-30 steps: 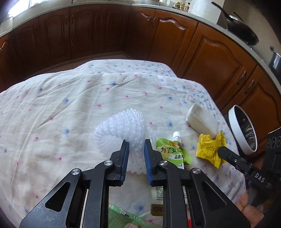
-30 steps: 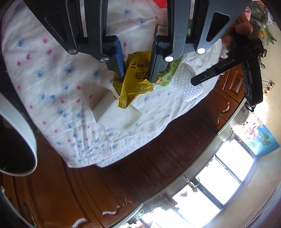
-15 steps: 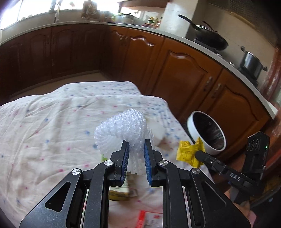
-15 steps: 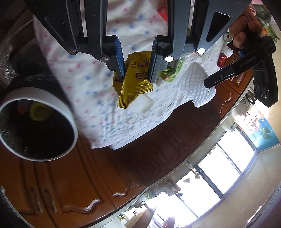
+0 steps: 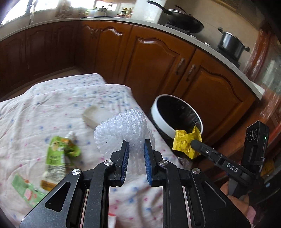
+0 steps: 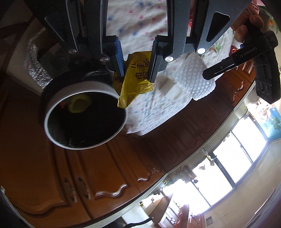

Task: Collect trash
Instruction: 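Carry white net and yellow wrapper over the bin and open both tools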

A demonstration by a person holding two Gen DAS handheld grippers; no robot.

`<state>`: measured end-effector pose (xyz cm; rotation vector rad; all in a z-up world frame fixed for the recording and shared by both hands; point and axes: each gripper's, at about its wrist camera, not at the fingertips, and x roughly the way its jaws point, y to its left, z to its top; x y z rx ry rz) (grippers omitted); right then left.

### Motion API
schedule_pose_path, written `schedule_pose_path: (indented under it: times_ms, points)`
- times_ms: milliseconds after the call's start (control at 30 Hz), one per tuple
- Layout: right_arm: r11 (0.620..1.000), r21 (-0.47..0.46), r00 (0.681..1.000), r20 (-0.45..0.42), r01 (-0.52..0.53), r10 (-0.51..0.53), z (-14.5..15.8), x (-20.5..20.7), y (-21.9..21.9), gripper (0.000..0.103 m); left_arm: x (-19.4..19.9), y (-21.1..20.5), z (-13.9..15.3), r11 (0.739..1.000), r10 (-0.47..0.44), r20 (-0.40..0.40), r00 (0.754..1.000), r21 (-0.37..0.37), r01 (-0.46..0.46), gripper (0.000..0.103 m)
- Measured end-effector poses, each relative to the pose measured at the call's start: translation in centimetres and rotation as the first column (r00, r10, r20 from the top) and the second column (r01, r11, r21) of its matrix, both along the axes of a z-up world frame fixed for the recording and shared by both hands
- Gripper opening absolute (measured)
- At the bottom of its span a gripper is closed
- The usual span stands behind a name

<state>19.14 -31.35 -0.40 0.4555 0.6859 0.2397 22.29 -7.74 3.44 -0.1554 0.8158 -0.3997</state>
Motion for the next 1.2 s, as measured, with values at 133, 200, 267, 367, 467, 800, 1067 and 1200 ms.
schedule_pose_path:
  times_ms: [133, 200, 267, 367, 467, 800, 1067, 1200]
  points:
    - [1.000, -0.013, 1.000, 0.007, 0.026, -0.026, 0.2, 0.1, -1.8, 0.027, 0.3, -2.4, -0.1, 0.999, -0.036, -0.004, 0.999, 0.002, 0.036, 0.016]
    - [0.999, -0.016, 0.999, 0.012, 0.042, -0.042, 0.3, 0.1, -2.8, 0.027, 0.6, -3.6, 0.0, 0.998, -0.057, -0.006, 0.998, 0.000, 0.057, 0.016]
    - [0.998, -0.019, 0.998, 0.018, 0.056, -0.056, 0.6, 0.2, -3.8, 0.027, 0.9, -4.7, 0.0, 0.997, -0.072, -0.007, 0.997, 0.002, 0.072, 0.016]
    - [0.997, -0.026, 0.997, 0.024, 0.075, -0.075, 0.9, 0.5, -4.9, 0.027, 1.4, -6.1, 0.3, 0.995, -0.098, -0.007, 0.995, -0.003, 0.098, 0.016]
    - [0.996, -0.027, 0.996, 0.026, 0.088, -0.087, 1.0, 1.0, -5.7, 0.027, 2.1, -7.4, 0.7, 0.994, -0.110, -0.003, 0.994, -0.001, 0.110, 0.016]
    - [0.992, -0.037, 0.993, 0.029, 0.117, -0.116, 1.1, 3.5, -8.3, 0.028, 5.6, -12.2, 0.6, 0.991, -0.133, -0.031, 0.991, 0.021, 0.134, 0.016]
    - [0.994, -0.046, 0.995, -0.002, 0.103, -0.104, 0.5, 5.8, -9.5, 0.029, 8.6, -15.4, -0.2, 0.987, -0.148, -0.058, 0.987, 0.060, 0.151, 0.016]
    - [0.994, -0.050, 0.995, -0.015, 0.099, -0.100, 0.1, 6.7, -9.8, 0.030, 10.0, -16.5, -0.9, 0.986, -0.146, -0.080, 0.986, 0.069, 0.151, 0.016]
